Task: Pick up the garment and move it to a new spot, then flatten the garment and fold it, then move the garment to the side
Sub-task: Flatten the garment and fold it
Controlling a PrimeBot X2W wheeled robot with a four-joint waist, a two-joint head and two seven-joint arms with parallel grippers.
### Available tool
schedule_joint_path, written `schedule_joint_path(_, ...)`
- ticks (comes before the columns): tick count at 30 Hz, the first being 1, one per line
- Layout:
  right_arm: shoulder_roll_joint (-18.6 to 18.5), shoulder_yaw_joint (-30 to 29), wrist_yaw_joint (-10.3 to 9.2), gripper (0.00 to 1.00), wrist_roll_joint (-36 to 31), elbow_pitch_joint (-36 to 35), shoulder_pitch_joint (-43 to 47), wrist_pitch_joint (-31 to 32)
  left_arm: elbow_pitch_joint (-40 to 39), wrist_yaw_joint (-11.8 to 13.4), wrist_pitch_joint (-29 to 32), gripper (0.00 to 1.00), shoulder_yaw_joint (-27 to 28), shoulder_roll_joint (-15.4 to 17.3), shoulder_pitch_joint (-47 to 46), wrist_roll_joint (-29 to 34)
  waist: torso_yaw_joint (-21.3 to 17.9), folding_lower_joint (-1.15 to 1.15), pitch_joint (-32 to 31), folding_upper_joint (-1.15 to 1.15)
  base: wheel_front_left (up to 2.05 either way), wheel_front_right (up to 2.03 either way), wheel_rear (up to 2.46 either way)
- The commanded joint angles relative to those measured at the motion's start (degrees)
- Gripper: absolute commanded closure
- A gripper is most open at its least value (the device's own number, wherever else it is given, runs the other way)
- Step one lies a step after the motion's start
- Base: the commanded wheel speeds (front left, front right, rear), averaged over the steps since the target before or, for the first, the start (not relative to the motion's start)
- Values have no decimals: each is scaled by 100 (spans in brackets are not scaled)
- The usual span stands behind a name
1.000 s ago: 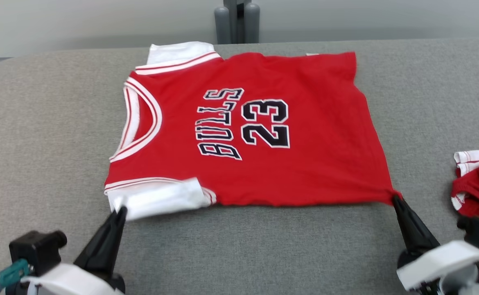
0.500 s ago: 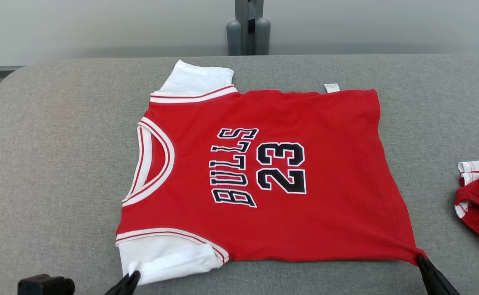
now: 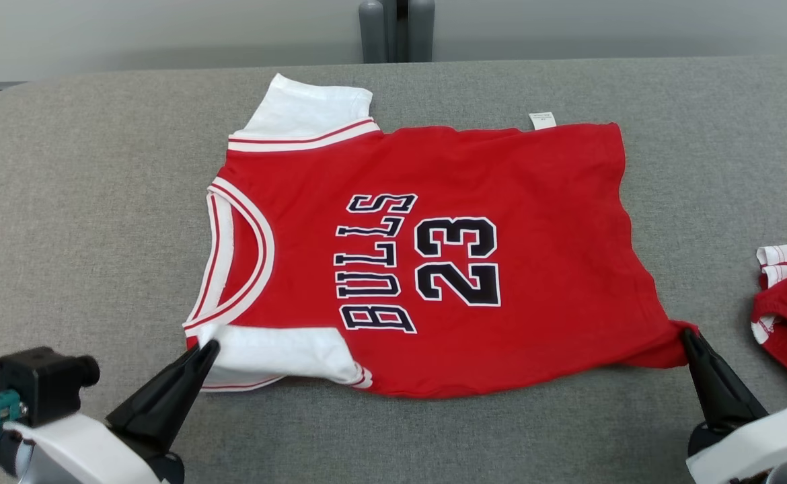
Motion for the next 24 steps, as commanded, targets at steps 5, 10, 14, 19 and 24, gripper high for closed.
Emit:
schedule_joint_path(5, -13, 103, -2, 100, -73, 443, -647, -25, 640, -483, -36, 100, -112, -277, -842, -80, 21, 0, 179, 0, 0, 0, 0)
schedule_joint_path(10, -78, 163, -2, 100, -23, 993, -1208, -116, 1349, -752, -231, 100, -140, -555, -1488, -6, 57, 0, 367, 0, 0, 0, 0)
schedule_joint_path(14, -145, 268, -1, 100, 55, 1427, -1627, -227, 1900, -923, -413, 100, -162, -799, -1849, -1, 55, 0, 533, 0, 0, 0, 0)
schedule_joint_path(19, -252, 437, -2, 100, 117, 1942, -2057, -368, 2588, -1171, -703, 100, -200, -1091, -2223, 24, 45, 0, 709, 0, 0, 0, 0)
schedule_joint_path(24, -327, 569, -2, 100, 198, 2235, -2293, -488, 3107, -1372, -882, 100, -273, -1281, -2486, 55, 28, 0, 811, 0, 0, 0, 0)
